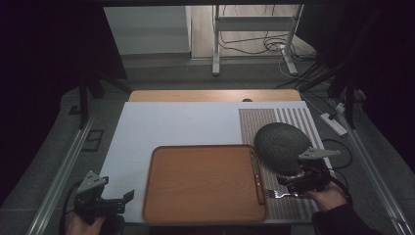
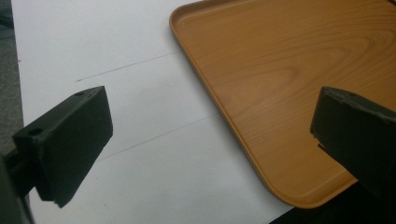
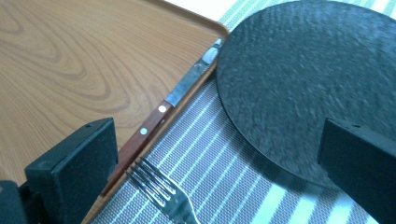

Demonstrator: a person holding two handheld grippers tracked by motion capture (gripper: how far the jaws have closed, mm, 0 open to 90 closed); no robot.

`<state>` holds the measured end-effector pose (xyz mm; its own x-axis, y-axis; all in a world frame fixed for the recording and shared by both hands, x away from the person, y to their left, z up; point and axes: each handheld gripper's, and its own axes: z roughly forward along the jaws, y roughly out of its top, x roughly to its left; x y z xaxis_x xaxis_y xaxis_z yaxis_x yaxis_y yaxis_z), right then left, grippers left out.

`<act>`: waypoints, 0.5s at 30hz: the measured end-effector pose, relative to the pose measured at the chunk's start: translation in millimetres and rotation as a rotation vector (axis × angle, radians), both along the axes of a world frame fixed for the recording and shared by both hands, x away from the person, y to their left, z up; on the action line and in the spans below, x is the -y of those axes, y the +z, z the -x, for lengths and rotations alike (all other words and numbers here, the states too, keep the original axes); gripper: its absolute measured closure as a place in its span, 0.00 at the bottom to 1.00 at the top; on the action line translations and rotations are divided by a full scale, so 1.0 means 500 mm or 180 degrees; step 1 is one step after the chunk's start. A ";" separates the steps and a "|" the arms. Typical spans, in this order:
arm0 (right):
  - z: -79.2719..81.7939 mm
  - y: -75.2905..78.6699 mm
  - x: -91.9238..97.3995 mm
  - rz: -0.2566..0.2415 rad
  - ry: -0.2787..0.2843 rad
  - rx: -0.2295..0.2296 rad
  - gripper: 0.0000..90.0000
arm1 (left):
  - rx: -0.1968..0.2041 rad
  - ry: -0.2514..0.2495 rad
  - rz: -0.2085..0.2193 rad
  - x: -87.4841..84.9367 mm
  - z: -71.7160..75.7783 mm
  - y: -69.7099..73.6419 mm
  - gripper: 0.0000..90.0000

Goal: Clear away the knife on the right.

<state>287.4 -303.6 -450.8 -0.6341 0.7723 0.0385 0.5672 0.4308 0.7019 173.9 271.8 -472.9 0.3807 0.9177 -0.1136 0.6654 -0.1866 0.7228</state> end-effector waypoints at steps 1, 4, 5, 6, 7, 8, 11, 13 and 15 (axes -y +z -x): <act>0.004 0.000 0.006 -0.0020 -0.0033 0.0008 0.00 | -0.0002 0.0000 0.0001 0.000 0.000 0.000 0.00; 0.013 0.000 0.019 -0.0040 -0.0099 0.0024 0.00 | -0.0008 0.0001 0.0006 0.000 0.000 0.000 0.00; 0.017 -0.001 0.025 -0.0047 -0.0128 0.0022 0.00 | -0.0009 0.0001 0.0008 0.000 -0.001 0.000 0.00; 0.020 -0.001 0.028 -0.0050 -0.0150 0.0023 0.00 | -0.0010 0.0002 0.0009 -0.001 -0.001 0.000 0.00; 0.024 -0.002 0.034 -0.0050 -0.0175 0.0036 0.00 | -0.0010 0.0003 0.0009 -0.001 -0.001 0.000 0.00; 0.026 -0.002 0.036 -0.0059 -0.0194 0.0036 0.00 | -0.0012 0.0004 0.0010 -0.001 -0.001 0.000 0.00; 0.036 -0.003 0.049 -0.0075 -0.0256 0.0035 0.00 | -0.0014 0.0007 0.0016 -0.001 -0.001 -0.001 0.00; 0.042 -0.004 0.056 -0.0081 -0.0287 0.0042 0.00 | -0.0015 0.0009 0.0019 -0.001 0.000 -0.001 0.00; 0.046 -0.005 0.062 -0.0078 -0.0316 0.0044 0.00 | -0.0016 0.0009 0.0021 -0.002 0.000 -0.001 0.00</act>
<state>264.5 -334.6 -453.4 -0.5551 0.8303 0.0500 0.5966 0.3555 0.7195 174.0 272.7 -473.2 0.3775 0.9180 -0.1217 0.6696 -0.1799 0.7206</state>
